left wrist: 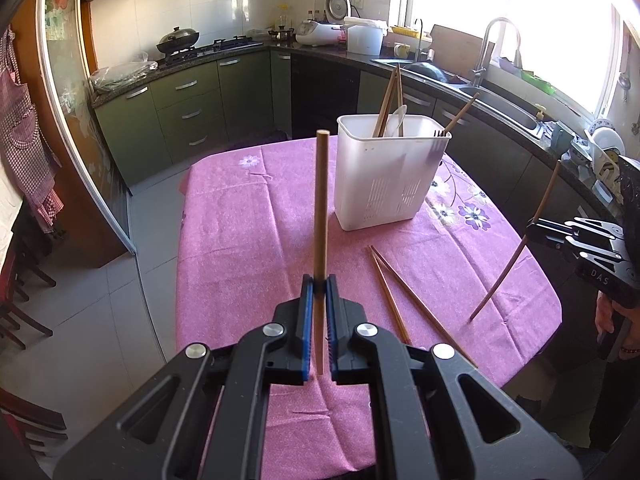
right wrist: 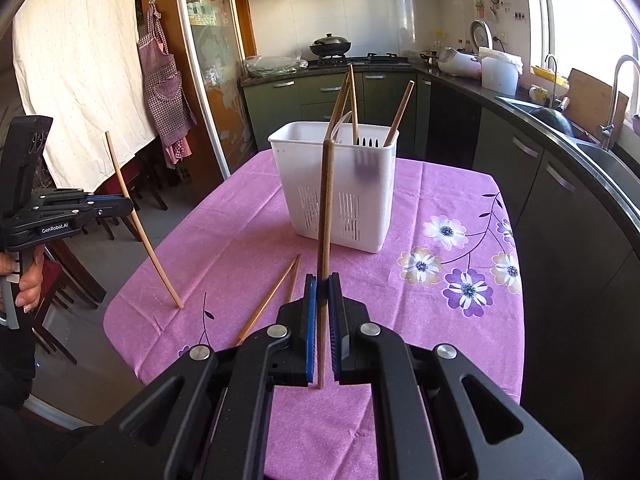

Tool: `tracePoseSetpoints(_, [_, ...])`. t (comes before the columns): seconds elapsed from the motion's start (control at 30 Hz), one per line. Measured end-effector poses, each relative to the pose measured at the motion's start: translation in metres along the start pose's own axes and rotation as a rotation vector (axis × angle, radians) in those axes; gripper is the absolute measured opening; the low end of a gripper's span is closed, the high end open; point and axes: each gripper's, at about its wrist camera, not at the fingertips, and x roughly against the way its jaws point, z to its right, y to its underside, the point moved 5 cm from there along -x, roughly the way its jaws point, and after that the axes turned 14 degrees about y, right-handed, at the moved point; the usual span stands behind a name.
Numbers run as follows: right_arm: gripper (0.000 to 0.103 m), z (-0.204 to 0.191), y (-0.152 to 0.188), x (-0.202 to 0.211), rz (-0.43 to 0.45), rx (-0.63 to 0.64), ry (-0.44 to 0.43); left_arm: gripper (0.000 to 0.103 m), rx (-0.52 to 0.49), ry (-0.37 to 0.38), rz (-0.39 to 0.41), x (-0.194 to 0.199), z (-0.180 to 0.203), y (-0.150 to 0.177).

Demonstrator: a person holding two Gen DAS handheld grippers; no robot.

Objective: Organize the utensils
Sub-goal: 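Carry both upright chopsticks over the white holder with both tools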

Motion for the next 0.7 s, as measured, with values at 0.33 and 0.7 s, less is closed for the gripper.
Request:
tracePoseSetpoints(0.33, [0.007,0.002,-0.012,0.006,0.024,-0.015,-0.02,0.006,-0.01,0.033,0.023,0.011,0.01,-0.031])
tracePoseSetpoints(0.7, [0.007,0.016,-0.1,0.058,0.221,-0.02,0.008,0.006,-0.087,0.063,0.199,0.049,0.052,-0.139])
